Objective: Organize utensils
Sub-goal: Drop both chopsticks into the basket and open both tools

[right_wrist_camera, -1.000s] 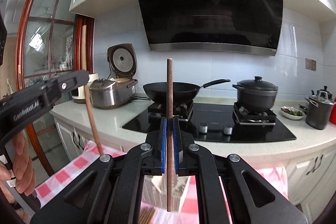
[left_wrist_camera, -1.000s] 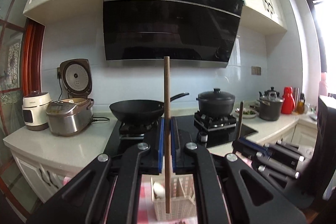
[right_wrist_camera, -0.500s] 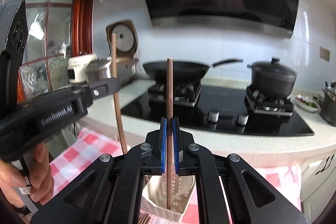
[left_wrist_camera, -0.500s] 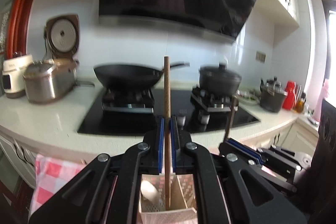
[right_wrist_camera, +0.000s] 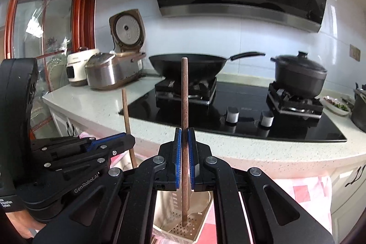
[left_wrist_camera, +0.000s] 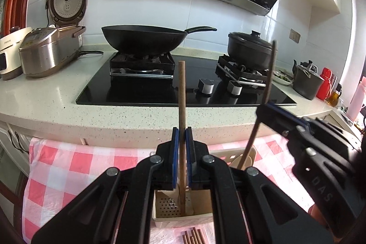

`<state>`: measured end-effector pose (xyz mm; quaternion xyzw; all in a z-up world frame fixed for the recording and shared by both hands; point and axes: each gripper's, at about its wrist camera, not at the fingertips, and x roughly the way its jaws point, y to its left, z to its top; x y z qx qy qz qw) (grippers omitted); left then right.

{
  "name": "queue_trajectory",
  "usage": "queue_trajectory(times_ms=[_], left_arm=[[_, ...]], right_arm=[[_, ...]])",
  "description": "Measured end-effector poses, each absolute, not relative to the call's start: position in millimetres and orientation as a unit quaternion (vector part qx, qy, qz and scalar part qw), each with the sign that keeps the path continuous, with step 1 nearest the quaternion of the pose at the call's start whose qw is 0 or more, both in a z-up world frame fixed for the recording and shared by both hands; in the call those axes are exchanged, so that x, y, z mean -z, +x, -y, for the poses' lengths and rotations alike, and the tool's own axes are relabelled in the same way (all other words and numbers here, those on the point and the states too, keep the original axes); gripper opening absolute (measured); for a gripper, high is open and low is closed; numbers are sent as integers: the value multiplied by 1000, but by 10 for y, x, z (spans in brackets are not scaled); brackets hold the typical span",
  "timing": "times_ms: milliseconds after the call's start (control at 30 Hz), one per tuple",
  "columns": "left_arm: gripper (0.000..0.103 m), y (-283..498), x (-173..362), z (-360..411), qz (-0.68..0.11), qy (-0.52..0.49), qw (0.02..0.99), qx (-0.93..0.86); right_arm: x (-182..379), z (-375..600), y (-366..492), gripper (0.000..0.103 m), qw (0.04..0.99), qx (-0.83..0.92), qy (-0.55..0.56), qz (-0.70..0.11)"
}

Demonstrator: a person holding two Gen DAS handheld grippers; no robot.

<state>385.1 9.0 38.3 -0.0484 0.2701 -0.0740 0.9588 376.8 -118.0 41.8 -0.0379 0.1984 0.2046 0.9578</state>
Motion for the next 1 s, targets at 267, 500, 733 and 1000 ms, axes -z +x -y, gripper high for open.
queue_trajectory(times_ms=[267, 500, 733, 1000], left_arm=[[12, 3855, -354, -115, -271, -49, 959, 65], [35, 3639, -463, -301, -250, -62, 965, 42], [65, 3054, -500, -498, -217, -62, 974, -10], [96, 2205, -217, -399, -193, -21, 980, -36]], right_arm=[[-114, 1187, 3966, 14, 940, -204, -22, -273], [-198, 1466, 3771, 60, 948, -199, 16, -247], [-200, 1753, 3346, 60, 952, -184, 29, -242], [59, 1837, 2660, 60, 951, -184, 33, -247]])
